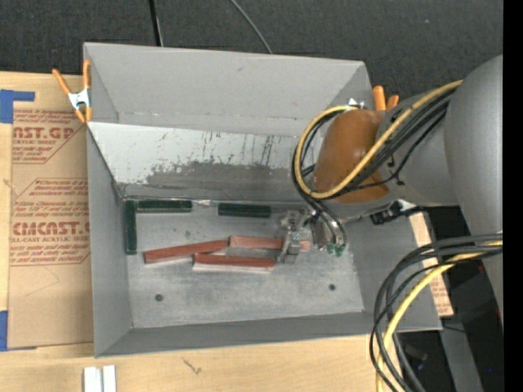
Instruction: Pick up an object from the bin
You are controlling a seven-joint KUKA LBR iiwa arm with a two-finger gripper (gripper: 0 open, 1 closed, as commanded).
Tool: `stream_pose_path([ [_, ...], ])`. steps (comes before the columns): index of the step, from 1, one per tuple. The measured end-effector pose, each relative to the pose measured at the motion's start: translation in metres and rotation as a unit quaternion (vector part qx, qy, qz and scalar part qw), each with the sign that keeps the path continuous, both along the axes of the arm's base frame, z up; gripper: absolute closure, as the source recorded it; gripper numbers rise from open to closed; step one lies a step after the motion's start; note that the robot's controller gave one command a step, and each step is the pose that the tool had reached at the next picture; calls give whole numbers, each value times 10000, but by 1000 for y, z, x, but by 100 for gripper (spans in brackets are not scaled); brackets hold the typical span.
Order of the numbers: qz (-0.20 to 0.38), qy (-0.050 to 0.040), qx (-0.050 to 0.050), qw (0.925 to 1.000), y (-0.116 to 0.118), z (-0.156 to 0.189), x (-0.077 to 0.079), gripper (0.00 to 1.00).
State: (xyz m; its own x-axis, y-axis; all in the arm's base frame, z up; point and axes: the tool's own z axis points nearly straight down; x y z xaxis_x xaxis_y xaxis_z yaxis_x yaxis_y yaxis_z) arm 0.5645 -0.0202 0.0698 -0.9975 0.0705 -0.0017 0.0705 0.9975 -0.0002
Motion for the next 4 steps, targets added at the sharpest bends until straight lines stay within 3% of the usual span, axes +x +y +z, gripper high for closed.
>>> stream_pose_path([
  [1,-139,-8,3,9999,30,127,12,100],
  [2,-140,-6,2,9999,29,127,12,100],
  [3,630,6,2,9980,26,135,6,100],
  [4,2322,14,1,9727,33,194,4,100],
])
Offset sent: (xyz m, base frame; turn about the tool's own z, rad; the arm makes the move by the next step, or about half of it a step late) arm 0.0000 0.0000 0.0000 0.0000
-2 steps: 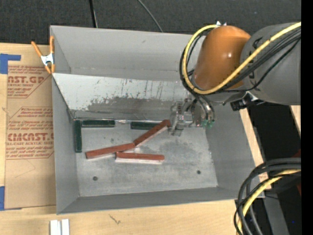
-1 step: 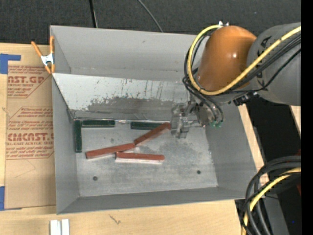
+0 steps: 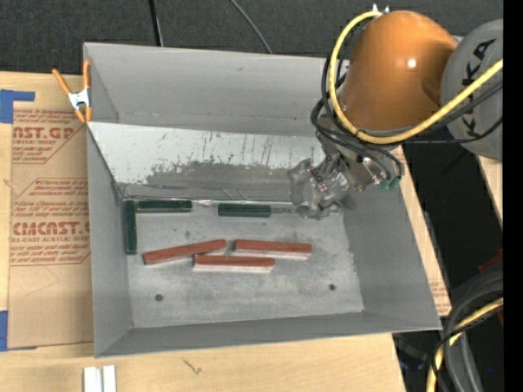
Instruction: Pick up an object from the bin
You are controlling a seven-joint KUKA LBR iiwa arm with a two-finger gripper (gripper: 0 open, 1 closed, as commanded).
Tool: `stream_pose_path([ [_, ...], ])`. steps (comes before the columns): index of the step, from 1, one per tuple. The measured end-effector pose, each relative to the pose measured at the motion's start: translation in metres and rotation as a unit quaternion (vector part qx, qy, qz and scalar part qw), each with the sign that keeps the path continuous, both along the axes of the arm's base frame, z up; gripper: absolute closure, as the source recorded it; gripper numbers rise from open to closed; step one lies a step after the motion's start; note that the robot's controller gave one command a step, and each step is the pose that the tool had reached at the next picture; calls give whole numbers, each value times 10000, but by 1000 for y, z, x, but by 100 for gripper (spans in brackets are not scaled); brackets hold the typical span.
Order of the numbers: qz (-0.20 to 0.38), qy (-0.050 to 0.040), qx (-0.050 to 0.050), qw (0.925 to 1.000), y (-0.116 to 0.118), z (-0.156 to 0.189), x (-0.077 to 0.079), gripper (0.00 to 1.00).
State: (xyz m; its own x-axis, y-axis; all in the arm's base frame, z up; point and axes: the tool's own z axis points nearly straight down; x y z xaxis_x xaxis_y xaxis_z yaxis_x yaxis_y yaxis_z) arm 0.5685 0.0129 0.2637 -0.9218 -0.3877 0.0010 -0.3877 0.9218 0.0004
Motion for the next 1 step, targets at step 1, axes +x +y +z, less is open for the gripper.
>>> stream_pose_path([
  [1,1090,-36,5,9940,39,-109,-11,0],
])
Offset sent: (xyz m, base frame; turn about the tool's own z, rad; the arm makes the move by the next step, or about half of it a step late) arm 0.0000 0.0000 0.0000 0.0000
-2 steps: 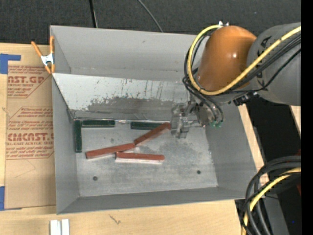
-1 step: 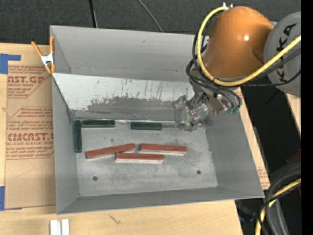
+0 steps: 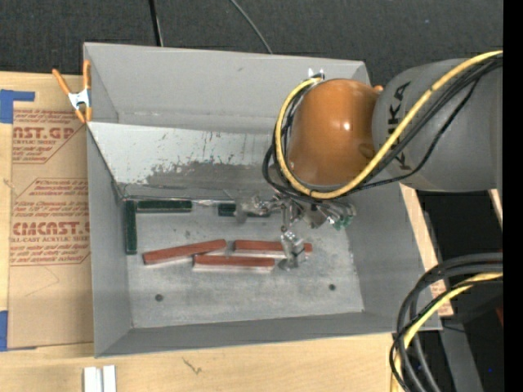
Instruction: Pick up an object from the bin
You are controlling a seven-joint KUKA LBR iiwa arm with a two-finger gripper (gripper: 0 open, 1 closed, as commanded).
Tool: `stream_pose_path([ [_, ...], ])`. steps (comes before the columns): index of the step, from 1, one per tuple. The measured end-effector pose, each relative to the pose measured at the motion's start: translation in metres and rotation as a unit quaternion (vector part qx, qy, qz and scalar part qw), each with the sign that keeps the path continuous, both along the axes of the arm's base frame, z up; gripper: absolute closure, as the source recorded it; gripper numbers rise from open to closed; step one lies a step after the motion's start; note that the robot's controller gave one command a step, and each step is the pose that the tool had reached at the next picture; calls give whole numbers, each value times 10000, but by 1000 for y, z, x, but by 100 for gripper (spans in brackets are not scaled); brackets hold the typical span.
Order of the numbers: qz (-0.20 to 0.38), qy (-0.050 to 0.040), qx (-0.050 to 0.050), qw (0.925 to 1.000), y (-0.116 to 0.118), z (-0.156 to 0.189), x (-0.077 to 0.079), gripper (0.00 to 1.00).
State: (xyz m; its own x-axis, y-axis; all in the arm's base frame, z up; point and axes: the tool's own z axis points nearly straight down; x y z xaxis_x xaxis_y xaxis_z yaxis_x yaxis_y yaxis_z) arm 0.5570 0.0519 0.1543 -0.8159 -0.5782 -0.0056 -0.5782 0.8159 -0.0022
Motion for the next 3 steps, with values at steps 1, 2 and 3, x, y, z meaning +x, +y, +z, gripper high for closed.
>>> stream_pose_path([
  [1,53,31,2,10000,5,-11,-3,0],
  [2,-345,27,1,9994,-7,-79,18,100],
  [3,-345,9,7,9994,-7,-83,17,0],
])
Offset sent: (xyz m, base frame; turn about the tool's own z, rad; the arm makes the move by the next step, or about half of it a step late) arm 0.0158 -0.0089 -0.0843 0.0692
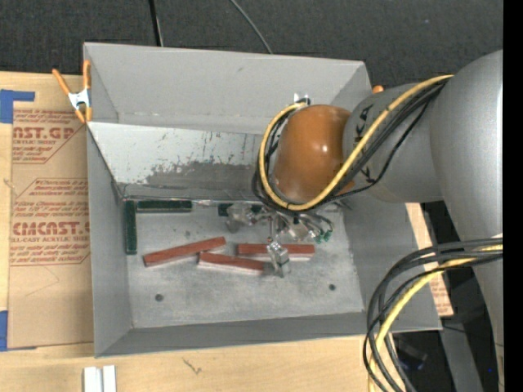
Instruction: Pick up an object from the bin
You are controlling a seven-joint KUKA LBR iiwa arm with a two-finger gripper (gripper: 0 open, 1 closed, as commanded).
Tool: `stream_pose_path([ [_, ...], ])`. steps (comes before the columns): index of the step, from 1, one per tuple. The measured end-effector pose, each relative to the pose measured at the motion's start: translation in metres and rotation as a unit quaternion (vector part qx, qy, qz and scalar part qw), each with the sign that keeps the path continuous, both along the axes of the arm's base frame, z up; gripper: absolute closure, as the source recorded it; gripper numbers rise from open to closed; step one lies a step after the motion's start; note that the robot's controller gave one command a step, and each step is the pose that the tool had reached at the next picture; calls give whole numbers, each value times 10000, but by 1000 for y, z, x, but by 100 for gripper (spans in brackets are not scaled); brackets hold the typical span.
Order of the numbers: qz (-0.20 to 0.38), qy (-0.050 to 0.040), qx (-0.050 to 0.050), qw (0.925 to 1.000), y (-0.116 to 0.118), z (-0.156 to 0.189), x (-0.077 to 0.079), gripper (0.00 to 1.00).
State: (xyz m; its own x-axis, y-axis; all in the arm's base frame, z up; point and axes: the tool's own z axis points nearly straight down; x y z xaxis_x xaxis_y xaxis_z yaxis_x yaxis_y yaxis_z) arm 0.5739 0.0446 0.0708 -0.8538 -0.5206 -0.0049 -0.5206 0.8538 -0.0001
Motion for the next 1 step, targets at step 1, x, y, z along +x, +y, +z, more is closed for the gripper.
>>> stream_pose_path([
  [1,-1,6,-8,10000,-1,3,1,100],
])
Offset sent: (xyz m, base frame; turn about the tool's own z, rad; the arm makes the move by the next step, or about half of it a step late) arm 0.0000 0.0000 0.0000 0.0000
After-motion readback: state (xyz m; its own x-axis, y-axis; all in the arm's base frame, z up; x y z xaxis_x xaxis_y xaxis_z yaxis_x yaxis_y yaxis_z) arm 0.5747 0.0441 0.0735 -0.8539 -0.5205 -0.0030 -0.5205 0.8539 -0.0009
